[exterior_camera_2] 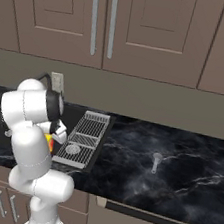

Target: Move any existing items from the left basin to the right basin for drying. Then move the measuring cup from the counter to the left basin of the sink for washing.

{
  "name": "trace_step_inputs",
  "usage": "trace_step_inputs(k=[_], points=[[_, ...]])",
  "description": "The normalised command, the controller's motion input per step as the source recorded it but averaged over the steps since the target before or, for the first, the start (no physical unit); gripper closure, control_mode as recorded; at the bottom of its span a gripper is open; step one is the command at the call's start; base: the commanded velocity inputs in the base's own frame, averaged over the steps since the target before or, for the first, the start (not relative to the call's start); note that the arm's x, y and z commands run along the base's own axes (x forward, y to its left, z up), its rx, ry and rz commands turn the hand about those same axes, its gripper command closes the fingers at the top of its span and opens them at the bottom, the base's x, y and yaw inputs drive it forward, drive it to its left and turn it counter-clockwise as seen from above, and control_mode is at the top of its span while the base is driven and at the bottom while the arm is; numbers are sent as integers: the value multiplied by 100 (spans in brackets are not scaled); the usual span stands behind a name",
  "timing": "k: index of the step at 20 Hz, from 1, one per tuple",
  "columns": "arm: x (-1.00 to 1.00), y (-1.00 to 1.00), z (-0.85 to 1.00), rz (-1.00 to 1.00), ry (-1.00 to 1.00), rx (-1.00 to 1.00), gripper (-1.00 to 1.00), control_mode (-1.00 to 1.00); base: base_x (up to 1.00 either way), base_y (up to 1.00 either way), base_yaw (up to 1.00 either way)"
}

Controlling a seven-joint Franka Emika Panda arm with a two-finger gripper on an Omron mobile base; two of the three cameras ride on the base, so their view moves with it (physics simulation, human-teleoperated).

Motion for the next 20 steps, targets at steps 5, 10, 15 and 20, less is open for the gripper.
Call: trace_step_inputs(k=[5,10,15,20], points=[[11,29,0,2,0,0,100,-100,0,0,0],[10,26,-12,0,0,0,100,-100,0,0,0],[0,5,-24,0,-3,0,100,-100,0,0,0],[0,0,-13,0,-5,0,100,-100,0,0,0]])
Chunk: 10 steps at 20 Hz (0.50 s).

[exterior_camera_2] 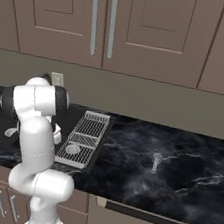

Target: Move any existing items from the left basin to the right basin for drying. Then move the measuring cup from the counter to the left basin of the sink for washing.

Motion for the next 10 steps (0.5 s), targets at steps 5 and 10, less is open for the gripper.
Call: trace_step_inputs(k=[5,10], points=[[0,0,-12,0,-6,0,100,-100,0,0,0],[0,0,-18,0,-6,0,100,-100,0,0,0]])
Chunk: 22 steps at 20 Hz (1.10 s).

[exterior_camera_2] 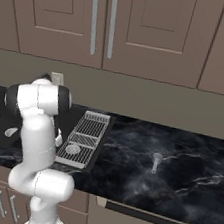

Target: Move any existing items from the left basin to the right basin for drying. Then move the measuring cup from the counter to the left basin of the sink for washing.

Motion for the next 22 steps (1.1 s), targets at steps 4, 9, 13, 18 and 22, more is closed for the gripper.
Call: trace_step_inputs(k=[4,9,13,18,22], points=[[0,0,-18,0,-5,0,100,-100,0,0,0],[0,0,-18,0,-3,0,100,-100,0,0,0],[0,1,-22,0,-3,0,100,-100,0,0,0],[0,3,-24,0,-2,0,100,-100,0,0,0],[0,7,-21,0,-3,0,-100,-100,0,0,0]])
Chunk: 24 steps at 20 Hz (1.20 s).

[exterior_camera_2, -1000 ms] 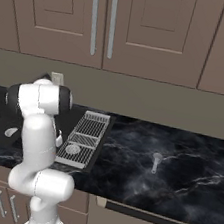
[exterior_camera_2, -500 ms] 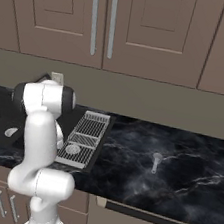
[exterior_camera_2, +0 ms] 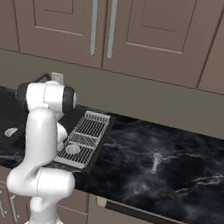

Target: Move any existing items from the left basin to the right basin for drying. Then move the measuring cup from the counter to the left basin of the sink for washing.

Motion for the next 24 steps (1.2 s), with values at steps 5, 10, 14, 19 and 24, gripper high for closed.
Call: trace_step_inputs(k=[5,10,14,19,24], points=[[1,4,-5,0,-2,0,-100,-100,0,0,0],[0,0,1,0,-6,0,-100,-100,0,0,0],[0,0,23,0,-5,0,-100,-100,0,0,0],[0,0,40,0,-2,0,-100,-100,0,0,0],[0,0,40,0,0,0,-100,-100,0,0,0]])
